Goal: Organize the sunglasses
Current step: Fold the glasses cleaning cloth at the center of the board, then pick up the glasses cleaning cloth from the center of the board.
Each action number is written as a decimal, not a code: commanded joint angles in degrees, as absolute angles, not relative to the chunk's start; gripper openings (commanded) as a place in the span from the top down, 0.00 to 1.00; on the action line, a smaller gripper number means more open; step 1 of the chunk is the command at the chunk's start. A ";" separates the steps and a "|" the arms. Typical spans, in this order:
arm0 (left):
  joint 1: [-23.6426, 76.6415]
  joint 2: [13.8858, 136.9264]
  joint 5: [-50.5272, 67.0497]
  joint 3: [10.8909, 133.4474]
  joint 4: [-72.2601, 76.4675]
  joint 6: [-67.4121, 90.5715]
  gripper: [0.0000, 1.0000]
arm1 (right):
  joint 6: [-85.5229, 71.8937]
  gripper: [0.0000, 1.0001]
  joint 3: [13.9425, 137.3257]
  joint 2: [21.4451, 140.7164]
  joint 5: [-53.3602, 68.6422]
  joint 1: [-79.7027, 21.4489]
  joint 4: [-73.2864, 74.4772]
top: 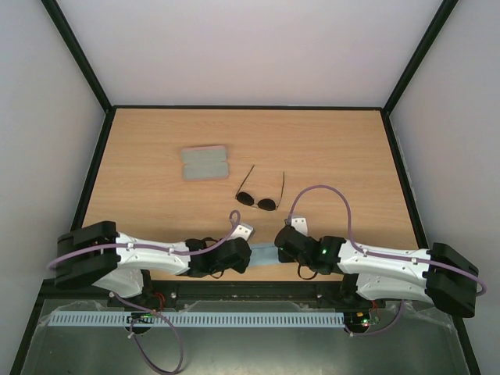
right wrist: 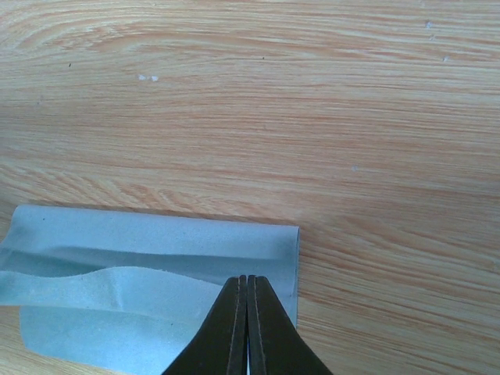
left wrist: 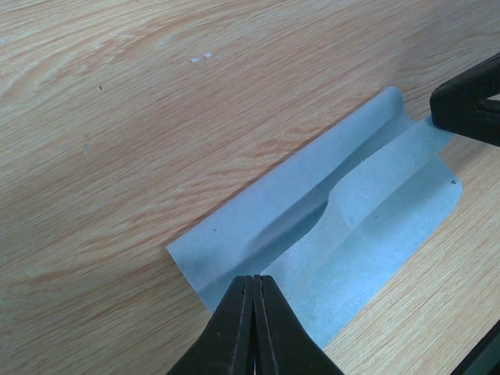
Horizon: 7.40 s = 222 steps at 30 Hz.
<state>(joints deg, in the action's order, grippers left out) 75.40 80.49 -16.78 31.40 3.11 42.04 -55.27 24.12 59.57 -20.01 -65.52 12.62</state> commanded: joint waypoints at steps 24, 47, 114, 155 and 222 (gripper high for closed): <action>77.76 83.35 -18.46 30.02 4.63 44.25 0.97 | -58.88 0.99 21.34 59.14 -22.68 -67.94 14.86; 79.71 82.80 -19.47 29.62 4.22 45.78 0.90 | -61.32 0.99 21.01 59.40 -23.72 -70.95 15.28; 73.92 74.87 -8.46 22.72 13.12 50.36 0.54 | -56.45 0.67 23.48 59.51 -18.37 -66.03 16.87; 72.68 72.89 -7.65 20.19 14.03 50.54 0.53 | -56.62 0.80 20.11 64.18 -16.63 -63.98 13.00; 54.04 65.04 -11.53 33.57 -3.94 40.25 0.98 | -41.15 0.99 52.35 82.18 -14.02 -59.96 12.11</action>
